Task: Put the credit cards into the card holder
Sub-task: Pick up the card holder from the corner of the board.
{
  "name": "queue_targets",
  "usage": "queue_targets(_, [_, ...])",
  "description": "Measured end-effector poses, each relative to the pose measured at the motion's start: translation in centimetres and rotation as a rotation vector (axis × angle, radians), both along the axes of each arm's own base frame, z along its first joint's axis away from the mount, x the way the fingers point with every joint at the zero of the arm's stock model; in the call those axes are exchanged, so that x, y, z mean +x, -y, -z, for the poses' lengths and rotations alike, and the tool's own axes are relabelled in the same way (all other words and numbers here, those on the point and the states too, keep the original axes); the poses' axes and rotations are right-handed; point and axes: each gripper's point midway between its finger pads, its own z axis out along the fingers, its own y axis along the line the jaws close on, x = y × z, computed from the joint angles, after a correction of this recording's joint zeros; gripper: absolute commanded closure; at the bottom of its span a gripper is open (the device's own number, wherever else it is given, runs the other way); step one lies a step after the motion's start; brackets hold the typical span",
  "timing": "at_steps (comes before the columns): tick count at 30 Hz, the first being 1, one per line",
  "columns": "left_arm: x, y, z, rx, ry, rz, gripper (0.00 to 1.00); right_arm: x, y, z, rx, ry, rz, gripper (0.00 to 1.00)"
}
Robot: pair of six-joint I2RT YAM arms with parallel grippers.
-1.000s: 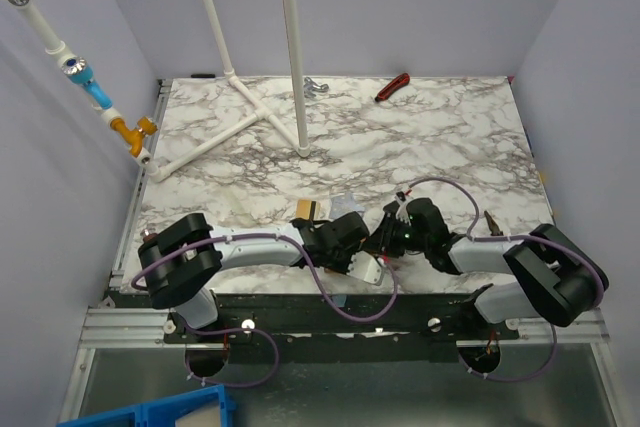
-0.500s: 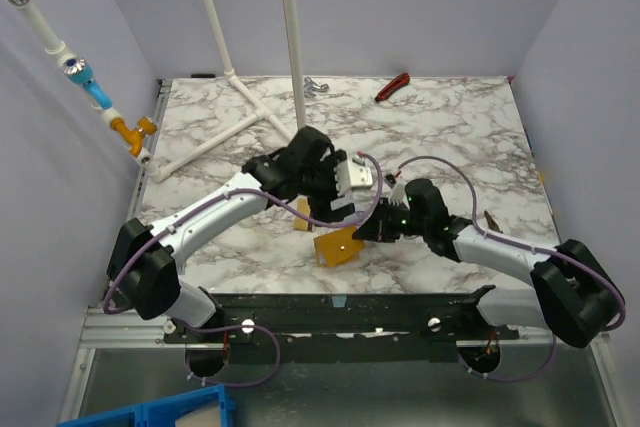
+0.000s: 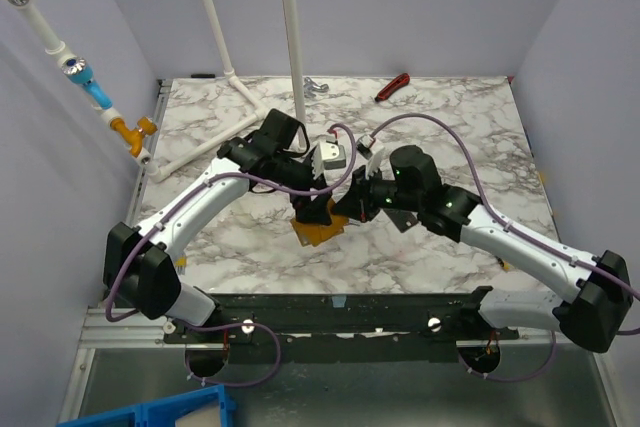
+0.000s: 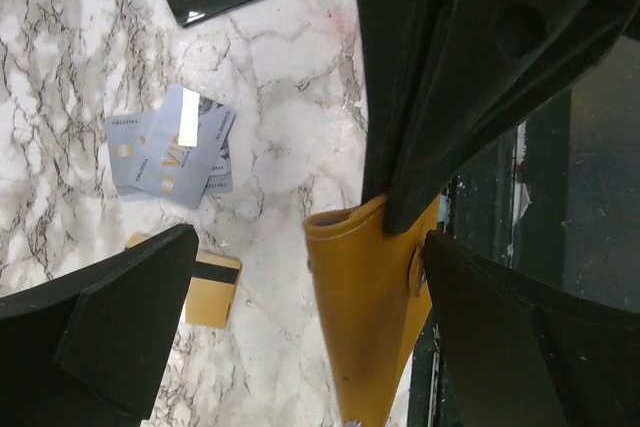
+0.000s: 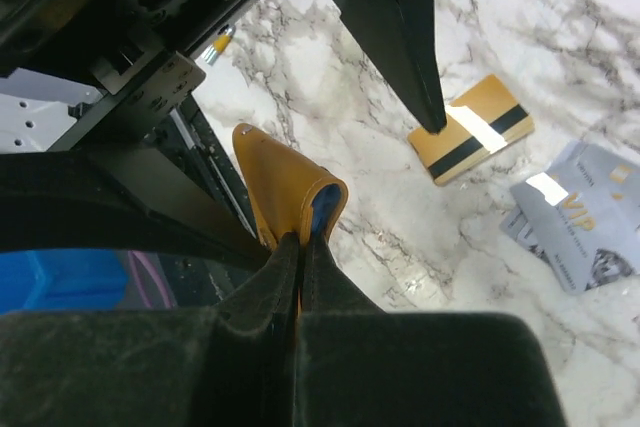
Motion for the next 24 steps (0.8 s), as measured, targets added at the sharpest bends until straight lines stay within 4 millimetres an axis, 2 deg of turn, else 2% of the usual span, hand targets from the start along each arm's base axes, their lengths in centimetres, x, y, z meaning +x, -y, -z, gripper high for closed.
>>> queue_targets(2, [0.1, -0.1, -1.1, -0.026, -0.005, 0.008, 0.08, 0.1, -0.7, -1.0, -0.026, 0.034, -0.019, 0.99])
queue_targets(7, [-1.4, -0.6, -1.5, -0.051, -0.074, 0.05, 0.18, 0.2, -1.2, -2.3, -0.094, 0.105, -0.041, 0.99])
queue_targets(11, [-2.5, -1.8, -1.9, -0.077, -0.125, 0.058, 0.22, 0.0, -0.7, -1.6, -0.151, 0.126, -0.051, 0.99])
queue_targets(15, [-3.6, -2.6, -3.3, -0.118, -0.141, 0.072, 0.4, 0.0, -0.1, -0.9, -0.191, 0.129, -0.055, 0.99])
queue_targets(17, [-3.9, -2.6, -3.8, -0.136, -0.14, 0.083, 0.42, -0.2, 0.0, -0.6, -0.2, 0.127, -0.061, 0.99])
queue_targets(19, [-4.1, -2.5, -4.2, -0.154, -0.149, 0.088, 0.4, -0.4, -0.1, -0.6, -0.201, 0.129, -0.069, 0.99])
queue_targets(24, [-4.1, -1.9, -3.6, -0.171, -0.164, 0.075, 0.16, -1.0, -0.3, -0.5, -0.206, 0.131, -0.088, 0.99])
